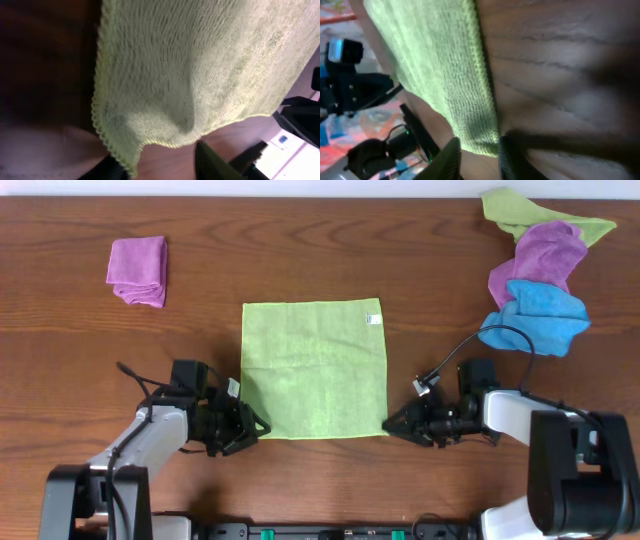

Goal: Fold the cloth
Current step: 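Lower both grippers and pinch the cloth's near side edges, then lift the near edge with both grippers and fold it back over the far half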

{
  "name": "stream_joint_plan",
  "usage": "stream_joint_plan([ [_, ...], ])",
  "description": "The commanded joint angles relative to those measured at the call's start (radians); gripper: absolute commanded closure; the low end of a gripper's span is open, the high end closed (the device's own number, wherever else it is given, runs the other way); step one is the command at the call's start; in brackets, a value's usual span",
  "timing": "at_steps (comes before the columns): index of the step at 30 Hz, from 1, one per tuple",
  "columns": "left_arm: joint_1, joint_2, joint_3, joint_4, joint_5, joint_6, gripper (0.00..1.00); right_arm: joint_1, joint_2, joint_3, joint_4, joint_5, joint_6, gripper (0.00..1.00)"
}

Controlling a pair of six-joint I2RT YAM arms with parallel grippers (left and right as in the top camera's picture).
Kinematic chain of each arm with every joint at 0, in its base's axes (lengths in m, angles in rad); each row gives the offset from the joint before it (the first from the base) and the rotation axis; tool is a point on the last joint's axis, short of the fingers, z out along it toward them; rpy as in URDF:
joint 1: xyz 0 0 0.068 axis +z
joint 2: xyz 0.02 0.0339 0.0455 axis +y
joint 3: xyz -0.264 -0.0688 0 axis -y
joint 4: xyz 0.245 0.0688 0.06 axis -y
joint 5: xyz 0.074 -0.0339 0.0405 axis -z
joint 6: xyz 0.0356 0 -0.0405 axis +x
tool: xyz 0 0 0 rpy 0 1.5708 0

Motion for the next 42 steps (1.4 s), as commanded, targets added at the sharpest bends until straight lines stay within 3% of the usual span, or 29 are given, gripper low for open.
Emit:
stream_joint_plan([
  [1,-0.008,0.057,-0.051,0.035,-0.206,0.010,0.65,0.013,0.029,-0.025,0.007,0.150,0.020,0.82],
  [3,-0.008,0.057,-0.050,0.045,-0.207,0.010,0.65,0.014,0.029,-0.025,0.016,0.145,0.028,0.71],
  [5,-0.008,0.057,-0.049,0.044,-0.211,0.010,0.64,0.014,0.029,-0.025,0.015,0.146,0.028,0.71],
  [8,-0.008,0.057,-0.049,0.044,-0.214,0.010,0.65,0.018,0.029,-0.025,0.015,0.142,0.039,0.63],
  [11,-0.008,0.057,-0.049,0.044,-0.213,0.010,0.74,0.050,0.029,-0.025,0.028,0.138,0.064,0.66],
  [14,-0.008,0.057,-0.049,0.041,-0.213,0.010,0.71,0.092,0.029,-0.025,0.050,0.140,0.078,0.58],
  [16,-0.008,0.057,-0.049,0.040,-0.213,0.010,0.70,0.107,0.029,-0.025,0.061,0.154,0.104,0.58],
  [21,-0.008,0.057,-0.049,0.037,-0.212,0.010,0.69,0.111,0.029,-0.025,0.071,0.166,0.125,0.69],
  [22,-0.008,0.057,-0.049,0.037,-0.212,0.010,0.70,0.111,0.029,-0.025,0.074,0.169,0.129,0.75],
  [24,-0.008,0.057,-0.049,0.037,-0.213,0.010,0.79,0.110,0.029,-0.024,0.083,0.169,0.142,0.92],
  [25,-0.008,0.057,-0.049,0.037,-0.213,0.010,0.92,0.110,0.029,-0.021,0.086,0.169,0.155,0.98],
  [34,-0.008,0.055,0.105,-0.082,-0.193,0.018,0.94,0.111,-0.018,0.143,-0.122,0.163,0.122,0.98],
  [42,-0.008,-0.006,0.341,-0.237,-0.177,0.067,0.94,0.128,-0.214,0.240,-0.255,0.222,0.111,0.99],
])
